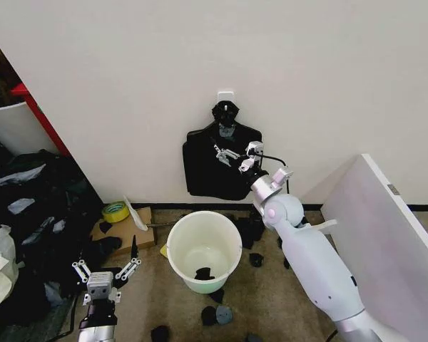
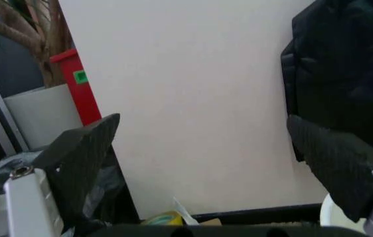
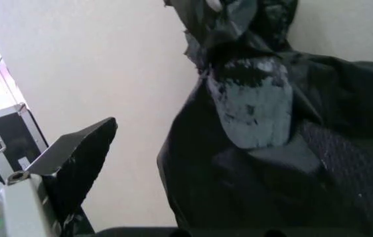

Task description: Place the garbage bag over the trash bin.

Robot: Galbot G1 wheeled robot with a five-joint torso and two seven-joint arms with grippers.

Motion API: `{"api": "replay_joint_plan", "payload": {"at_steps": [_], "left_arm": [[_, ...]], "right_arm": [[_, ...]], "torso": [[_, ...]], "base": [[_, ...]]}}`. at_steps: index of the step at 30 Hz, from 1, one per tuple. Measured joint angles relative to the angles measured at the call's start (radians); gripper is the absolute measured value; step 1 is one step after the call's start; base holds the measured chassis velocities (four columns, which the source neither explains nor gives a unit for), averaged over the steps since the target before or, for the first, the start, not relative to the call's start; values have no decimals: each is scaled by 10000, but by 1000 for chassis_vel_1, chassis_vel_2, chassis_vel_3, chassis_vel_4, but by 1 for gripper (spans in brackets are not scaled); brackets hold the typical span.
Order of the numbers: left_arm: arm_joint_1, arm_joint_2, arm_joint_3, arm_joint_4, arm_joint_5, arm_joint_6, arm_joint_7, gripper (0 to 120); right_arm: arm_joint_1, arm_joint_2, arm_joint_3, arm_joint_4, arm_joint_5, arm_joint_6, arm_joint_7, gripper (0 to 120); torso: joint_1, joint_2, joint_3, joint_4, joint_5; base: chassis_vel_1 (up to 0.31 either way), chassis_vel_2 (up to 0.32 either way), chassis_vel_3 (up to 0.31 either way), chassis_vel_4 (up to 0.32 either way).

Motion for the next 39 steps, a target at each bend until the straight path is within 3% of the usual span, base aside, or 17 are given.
{"api": "replay_joint_plan", "payload": {"at_steps": [4, 16, 22, 24, 27, 32, 39], "left_arm": [[7, 0, -20, -22, -4, 3, -3, 100], [-8, -9, -19, -35, -18, 10, -12, 100], [-11, -17, -22, -37, -25, 10, -16, 100], [-12, -17, -22, -37, -26, 10, -16, 100], [-21, -18, -14, -38, -31, 10, -19, 100], [-25, -21, 3, -38, -34, 10, -21, 100], [-24, -7, 22, -28, -34, 9, -21, 100]], "right_arm": [[105, 43, -48, -28, 12, -3, 2, 98], [117, 29, -29, -105, 54, -13, 107, 57], [176, 21, -30, -169, 115, -12, 177, 31], [181, 18, -29, -177, 119, -11, 186, 30], [194, -13, -21, -203, 144, -7, 217, 15], [188, -50, -20, -202, 135, -2, 221, 0], [-28, -226, -31, 68, -95, 115, 205, 0]], "torso": [[0, 0, 0, 0, 0], [0, 0, 0, 0, 0], [0, 0, 0, 0, 0], [0, 0, 0, 0, 0], [0, -1, 0, 0, 0], [0, -2, 0, 0, 0], [0, -3, 0, 1, 0]], "base": [[0, 0, 0, 0], [0, 0, 0, 0], [0, 0, 0, 0], [0, 0, 0, 0], [0, 0, 0, 0], [0, 0, 0, 0], [0, 0, 0, 0]]}}
